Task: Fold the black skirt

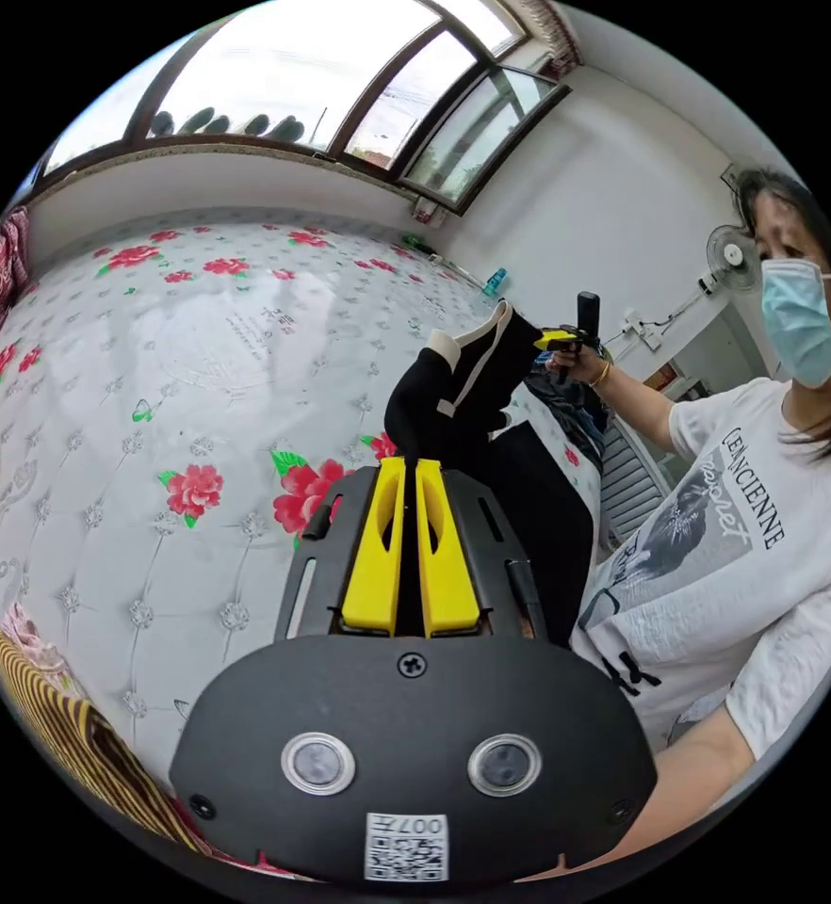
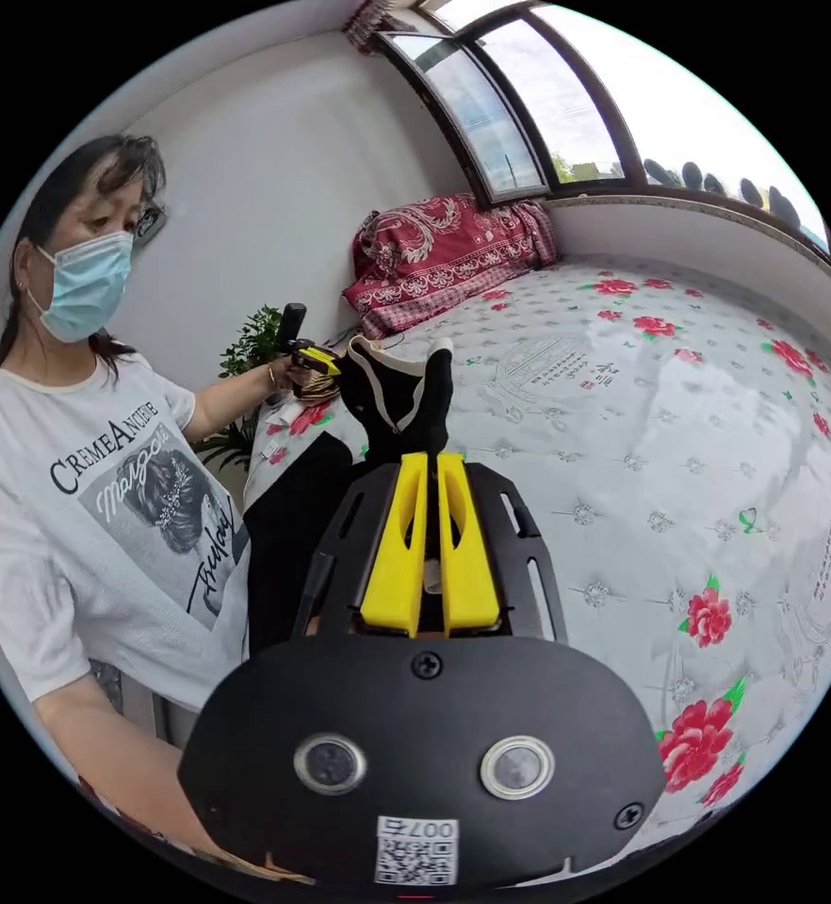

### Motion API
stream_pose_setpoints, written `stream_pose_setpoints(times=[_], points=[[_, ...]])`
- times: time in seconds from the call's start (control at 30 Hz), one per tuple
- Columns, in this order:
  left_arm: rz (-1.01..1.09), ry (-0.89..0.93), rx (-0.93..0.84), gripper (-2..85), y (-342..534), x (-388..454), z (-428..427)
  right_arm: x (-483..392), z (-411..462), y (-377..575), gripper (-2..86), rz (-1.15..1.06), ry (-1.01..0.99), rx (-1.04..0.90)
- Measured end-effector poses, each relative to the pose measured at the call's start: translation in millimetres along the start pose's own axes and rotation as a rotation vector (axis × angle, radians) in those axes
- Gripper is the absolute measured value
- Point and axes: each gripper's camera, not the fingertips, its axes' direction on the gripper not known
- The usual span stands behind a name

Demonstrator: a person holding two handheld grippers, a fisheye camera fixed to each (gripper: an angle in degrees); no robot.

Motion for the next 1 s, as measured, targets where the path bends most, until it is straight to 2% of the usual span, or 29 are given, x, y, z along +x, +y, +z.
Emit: stream_pose_setpoints(times=[0.13,0.3,0.4,0.57,0.9,0.93,1.0], points=[[0.068,-0.036,-0.048,-0.9,54.0,61.8,-2.6,-89.3,-7.8,33.2,-0.2,-0.086,0.046,-0.062],[0.031,-0.01,-0.224,-0.9,141.7,104.9,47.8,-179.5,48.7,94.8,-0.2,-0.086,0.064,-0.309],[-0.028,-0.011,-0.296,-0.9,186.0,98.1,92.6,-194.4,116.1,129.6,-0.1,-0.056,0.048,-0.479],[-0.028,-0.016,-0.41,-0.9,209.7,84.8,139.4,-194.1,198.6,164.0,0.3,-0.071,0.104,-0.705],[-0.062,-0.029,-0.481,-1.0,236.6,63.5,123.9,-177.2,179.9,146.1,4.4,0.012,0.015,-0.748],[-0.06,-0.033,-0.475,-1.0,236.5,63.4,121.0,-177.3,175.8,142.5,4.6,0.012,0.02,-0.737],[-0.04,-0.083,-0.391,-1.0,225.3,62.0,110.7,-173.0,158.6,119.6,5.0,0.019,0.038,-0.598]])
